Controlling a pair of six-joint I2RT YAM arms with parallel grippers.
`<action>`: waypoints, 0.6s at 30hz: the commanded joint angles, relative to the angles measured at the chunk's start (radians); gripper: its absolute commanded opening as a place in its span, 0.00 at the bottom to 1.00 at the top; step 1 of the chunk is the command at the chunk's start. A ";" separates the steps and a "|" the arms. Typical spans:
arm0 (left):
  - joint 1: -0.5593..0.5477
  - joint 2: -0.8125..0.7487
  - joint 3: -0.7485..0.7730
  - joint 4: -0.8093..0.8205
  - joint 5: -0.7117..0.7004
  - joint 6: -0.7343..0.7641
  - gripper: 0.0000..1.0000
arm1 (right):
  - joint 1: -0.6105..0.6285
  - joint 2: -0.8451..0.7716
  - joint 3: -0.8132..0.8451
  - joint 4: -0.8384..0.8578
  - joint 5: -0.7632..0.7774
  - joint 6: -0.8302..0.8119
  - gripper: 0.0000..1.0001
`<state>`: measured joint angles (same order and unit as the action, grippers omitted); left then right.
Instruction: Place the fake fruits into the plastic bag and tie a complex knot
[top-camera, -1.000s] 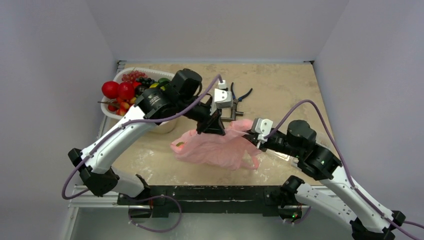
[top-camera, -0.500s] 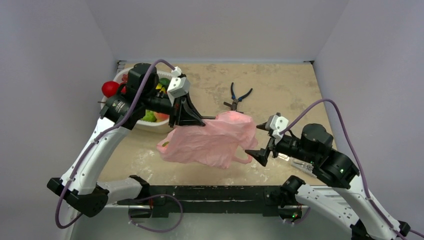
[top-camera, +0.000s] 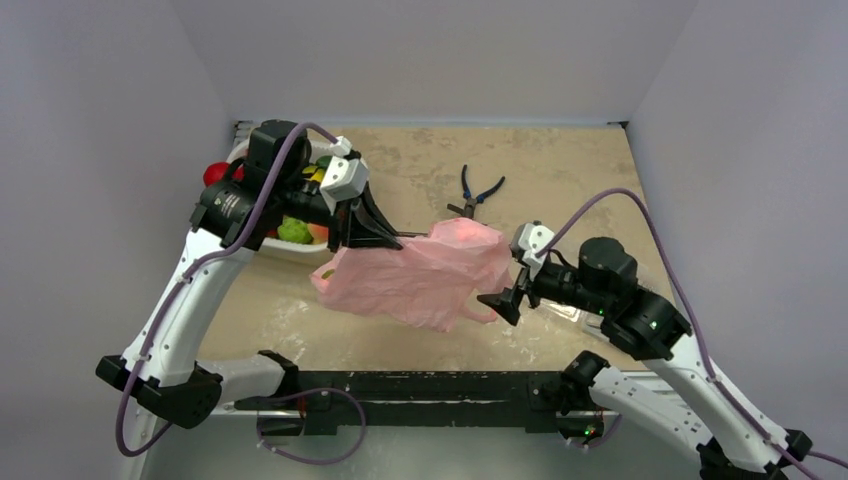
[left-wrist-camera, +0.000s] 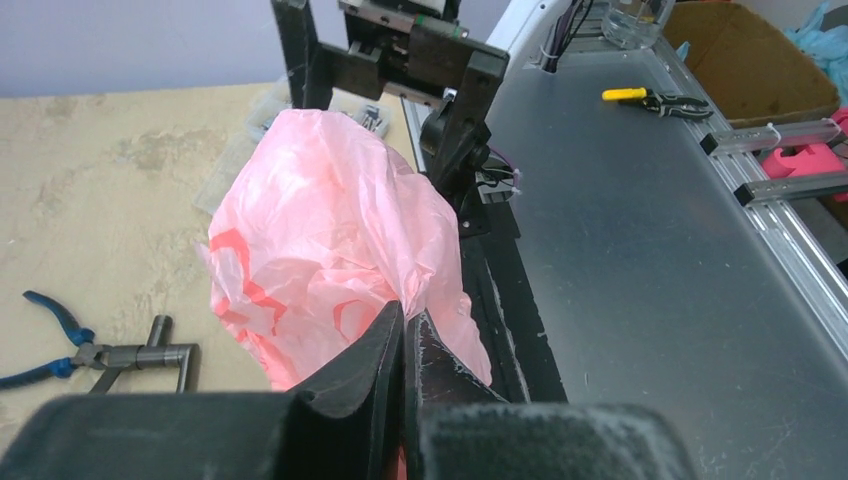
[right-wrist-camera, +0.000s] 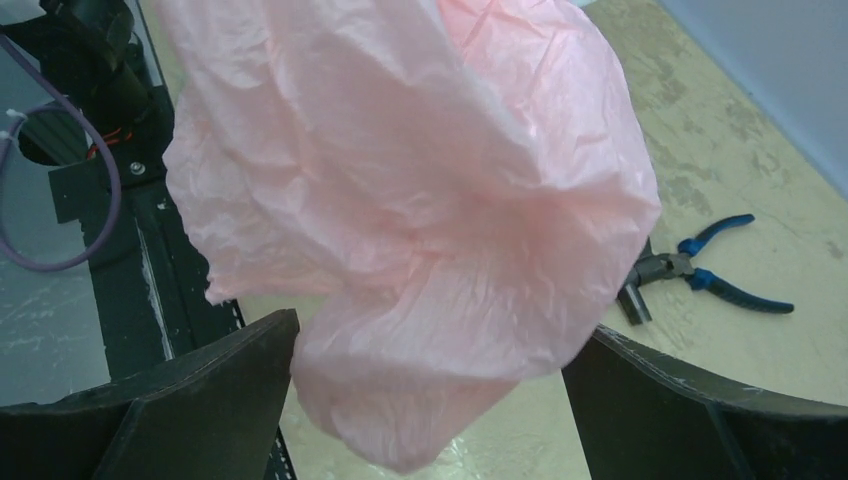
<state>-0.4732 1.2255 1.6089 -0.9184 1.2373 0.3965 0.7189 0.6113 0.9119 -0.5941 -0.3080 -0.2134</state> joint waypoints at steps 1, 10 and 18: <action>0.002 -0.005 0.038 -0.034 0.048 0.098 0.00 | -0.003 0.063 -0.019 0.186 -0.062 0.062 0.99; 0.122 -0.011 0.024 0.060 -0.001 0.010 0.00 | -0.006 -0.002 -0.007 0.005 0.026 -0.030 0.00; 0.287 0.103 0.118 0.252 -0.188 -0.176 0.00 | -0.025 -0.050 0.040 -0.060 0.085 -0.116 0.00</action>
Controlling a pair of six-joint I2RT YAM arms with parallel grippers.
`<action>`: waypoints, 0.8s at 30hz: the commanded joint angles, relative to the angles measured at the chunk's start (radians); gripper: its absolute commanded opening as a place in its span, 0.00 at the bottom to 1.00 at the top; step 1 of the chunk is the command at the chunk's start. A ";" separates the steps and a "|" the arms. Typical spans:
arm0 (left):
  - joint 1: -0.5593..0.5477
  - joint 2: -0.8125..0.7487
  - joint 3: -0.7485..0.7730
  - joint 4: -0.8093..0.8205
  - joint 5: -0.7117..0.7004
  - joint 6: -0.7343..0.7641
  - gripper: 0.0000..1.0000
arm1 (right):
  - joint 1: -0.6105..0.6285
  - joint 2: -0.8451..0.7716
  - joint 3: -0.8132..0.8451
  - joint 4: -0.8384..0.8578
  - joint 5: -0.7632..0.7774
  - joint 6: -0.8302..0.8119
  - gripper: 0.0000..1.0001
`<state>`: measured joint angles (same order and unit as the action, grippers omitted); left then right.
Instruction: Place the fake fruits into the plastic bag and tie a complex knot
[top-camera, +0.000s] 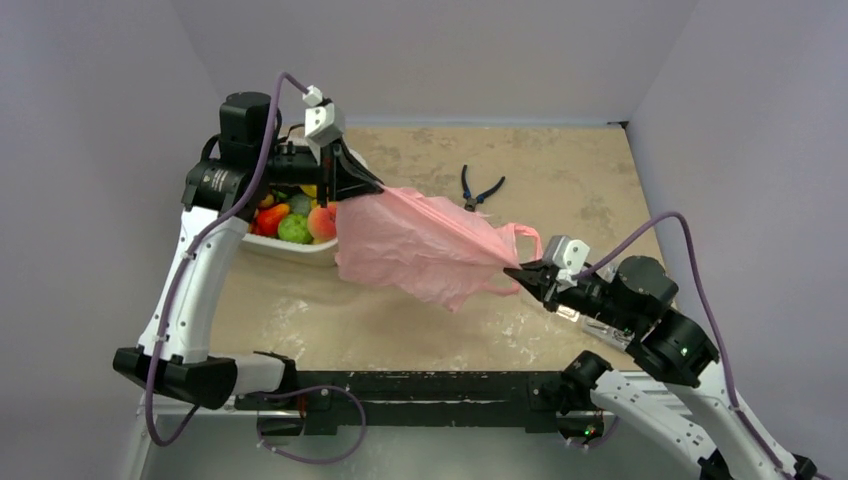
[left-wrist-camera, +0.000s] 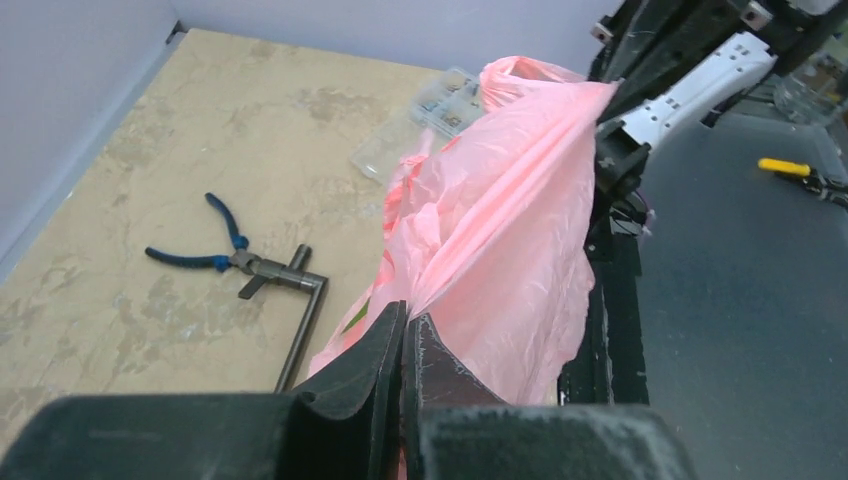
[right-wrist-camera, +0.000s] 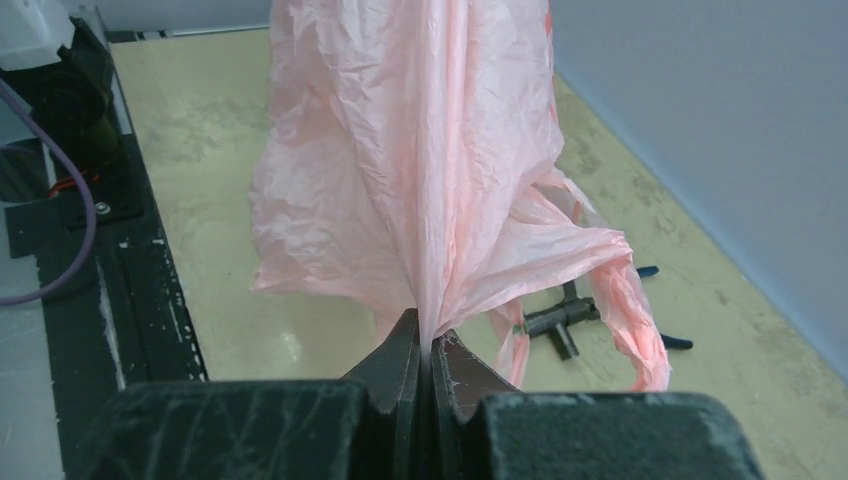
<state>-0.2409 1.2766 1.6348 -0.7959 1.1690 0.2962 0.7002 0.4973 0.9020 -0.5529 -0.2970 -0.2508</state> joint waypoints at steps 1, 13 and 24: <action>0.061 0.064 0.113 0.134 -0.133 -0.082 0.00 | -0.005 0.079 0.068 -0.126 0.066 -0.095 0.00; 0.056 0.054 0.084 0.068 0.053 0.109 0.00 | -0.005 0.065 0.224 -0.442 0.100 -0.229 0.27; -0.060 0.031 0.102 -0.294 -0.035 0.588 0.00 | -0.005 0.165 0.360 -0.408 0.029 -0.205 0.90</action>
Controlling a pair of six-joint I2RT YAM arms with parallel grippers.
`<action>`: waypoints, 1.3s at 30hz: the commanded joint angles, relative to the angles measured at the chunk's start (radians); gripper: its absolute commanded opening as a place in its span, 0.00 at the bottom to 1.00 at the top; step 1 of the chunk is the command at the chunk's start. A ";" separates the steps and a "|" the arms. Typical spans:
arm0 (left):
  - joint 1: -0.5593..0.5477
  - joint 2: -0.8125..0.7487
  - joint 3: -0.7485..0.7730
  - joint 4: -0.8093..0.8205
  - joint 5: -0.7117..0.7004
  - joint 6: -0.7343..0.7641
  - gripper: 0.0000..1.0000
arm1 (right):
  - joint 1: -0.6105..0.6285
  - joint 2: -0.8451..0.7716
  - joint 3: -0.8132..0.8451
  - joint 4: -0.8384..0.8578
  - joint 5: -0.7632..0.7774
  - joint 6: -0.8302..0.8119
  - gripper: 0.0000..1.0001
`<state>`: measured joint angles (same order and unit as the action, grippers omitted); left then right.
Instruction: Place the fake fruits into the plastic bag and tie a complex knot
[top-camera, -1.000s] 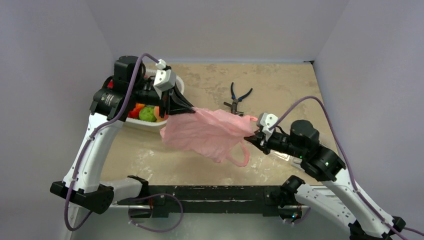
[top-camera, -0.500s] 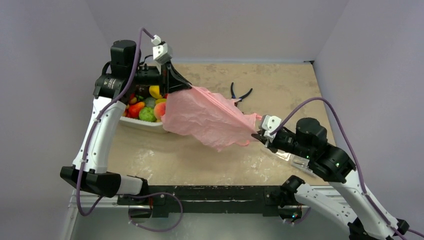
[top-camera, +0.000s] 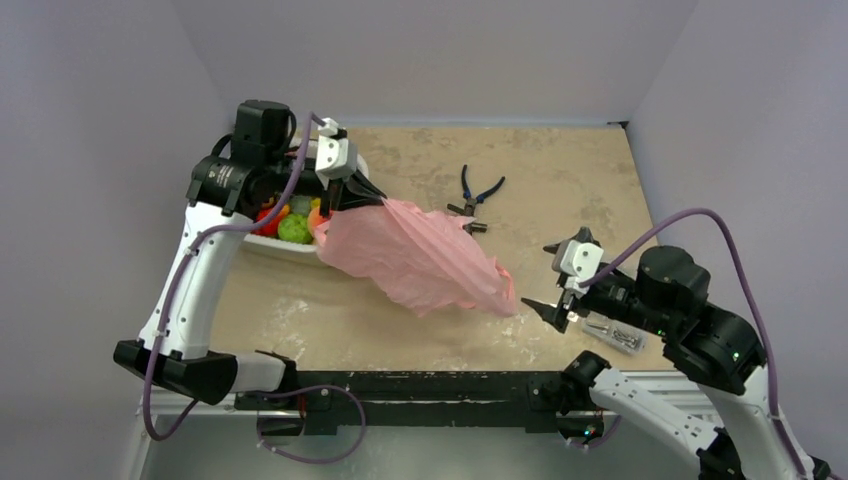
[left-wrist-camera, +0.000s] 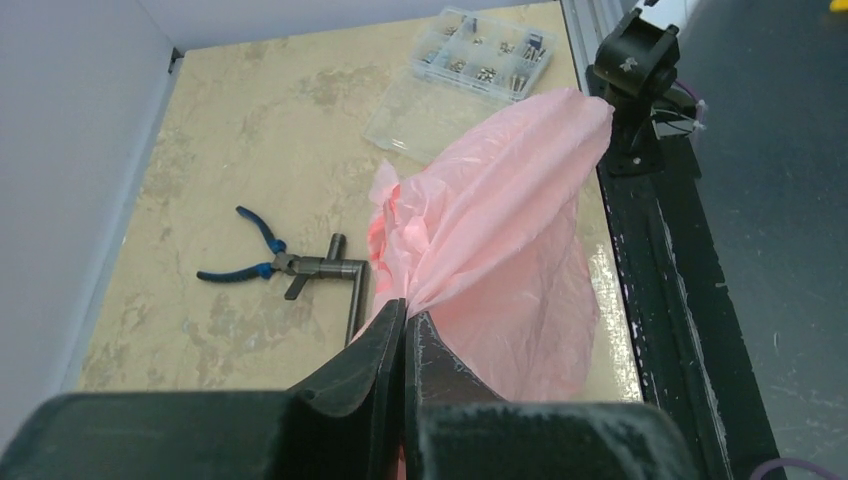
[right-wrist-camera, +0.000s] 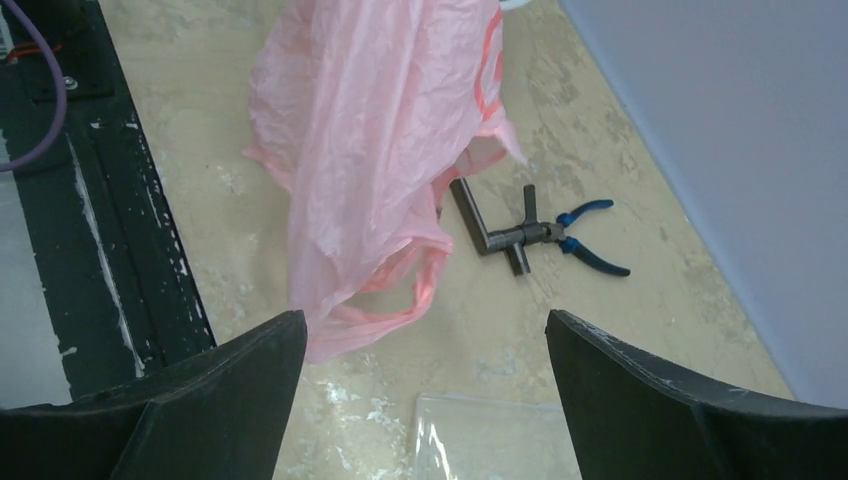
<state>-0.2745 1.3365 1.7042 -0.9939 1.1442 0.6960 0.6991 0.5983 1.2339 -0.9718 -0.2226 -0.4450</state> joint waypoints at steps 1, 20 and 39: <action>-0.031 -0.030 0.031 -0.097 -0.011 0.190 0.00 | -0.004 0.073 0.015 0.009 -0.064 -0.031 0.91; -0.059 -0.075 -0.005 0.106 0.003 0.040 0.00 | -0.004 0.232 -0.339 0.357 -0.346 -0.057 0.62; -0.204 0.557 0.607 -0.041 -0.430 -0.378 0.43 | -0.039 0.160 -0.375 0.528 -0.533 0.500 0.00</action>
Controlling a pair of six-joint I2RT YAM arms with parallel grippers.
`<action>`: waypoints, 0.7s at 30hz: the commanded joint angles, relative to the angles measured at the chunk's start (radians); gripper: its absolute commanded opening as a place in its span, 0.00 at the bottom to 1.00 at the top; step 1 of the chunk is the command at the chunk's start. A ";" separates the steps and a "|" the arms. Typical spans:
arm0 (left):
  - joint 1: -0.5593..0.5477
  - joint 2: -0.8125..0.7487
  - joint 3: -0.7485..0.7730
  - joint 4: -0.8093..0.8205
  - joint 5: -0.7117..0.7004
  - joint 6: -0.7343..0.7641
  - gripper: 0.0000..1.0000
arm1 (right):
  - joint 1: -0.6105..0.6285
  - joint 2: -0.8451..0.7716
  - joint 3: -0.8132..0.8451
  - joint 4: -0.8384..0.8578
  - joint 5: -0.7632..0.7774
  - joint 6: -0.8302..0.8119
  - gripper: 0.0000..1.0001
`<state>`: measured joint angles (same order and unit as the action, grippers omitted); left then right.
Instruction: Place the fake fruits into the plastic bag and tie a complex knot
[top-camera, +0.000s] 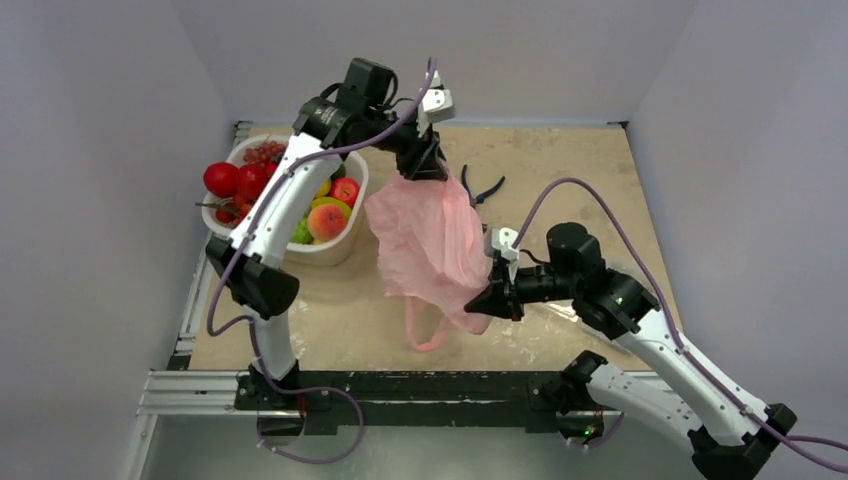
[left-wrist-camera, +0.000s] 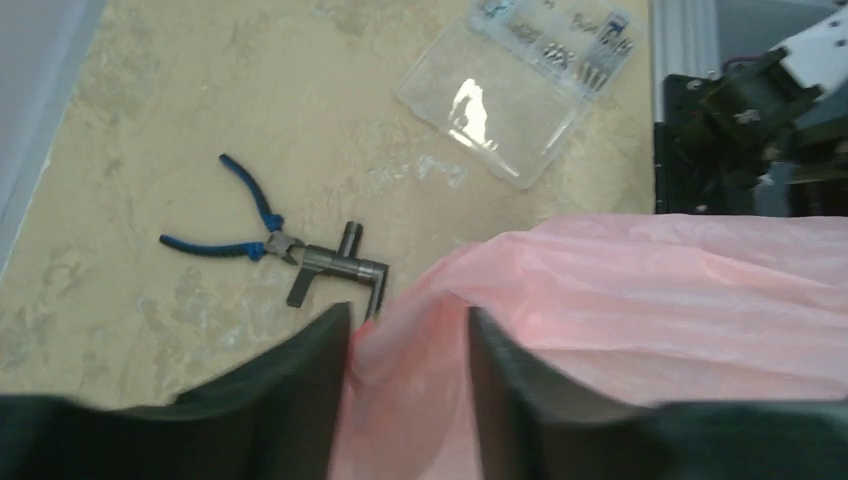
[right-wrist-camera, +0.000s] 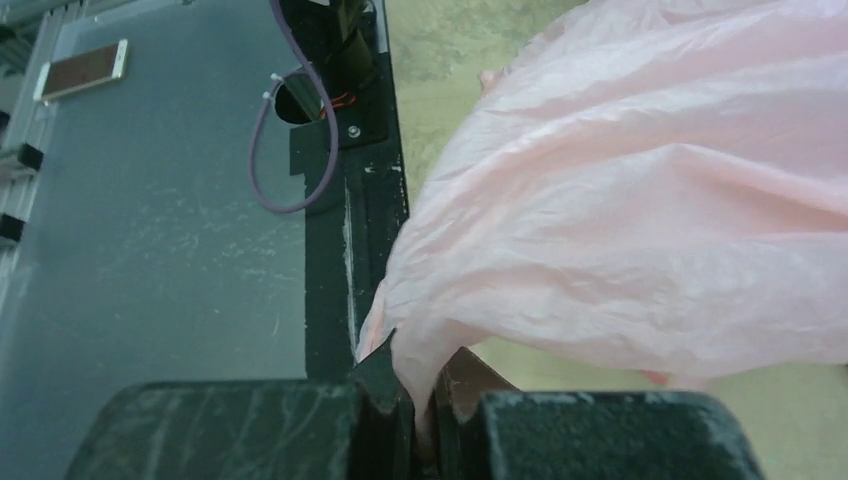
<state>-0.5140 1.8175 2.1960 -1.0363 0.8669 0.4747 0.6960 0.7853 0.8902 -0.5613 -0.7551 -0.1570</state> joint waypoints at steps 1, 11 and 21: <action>0.062 0.067 0.112 0.047 -0.151 -0.208 0.56 | -0.065 -0.034 -0.046 0.135 0.024 0.256 0.00; 0.179 -0.401 -0.467 0.313 -0.332 -0.231 1.00 | -0.477 -0.046 -0.261 0.357 0.010 0.758 0.00; -0.111 -0.726 -0.992 0.576 -0.541 -0.516 1.00 | -0.577 -0.039 -0.314 0.483 -0.004 0.932 0.00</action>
<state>-0.4870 1.1065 1.3102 -0.6064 0.4622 0.1093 0.1261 0.7589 0.5804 -0.1921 -0.7414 0.6857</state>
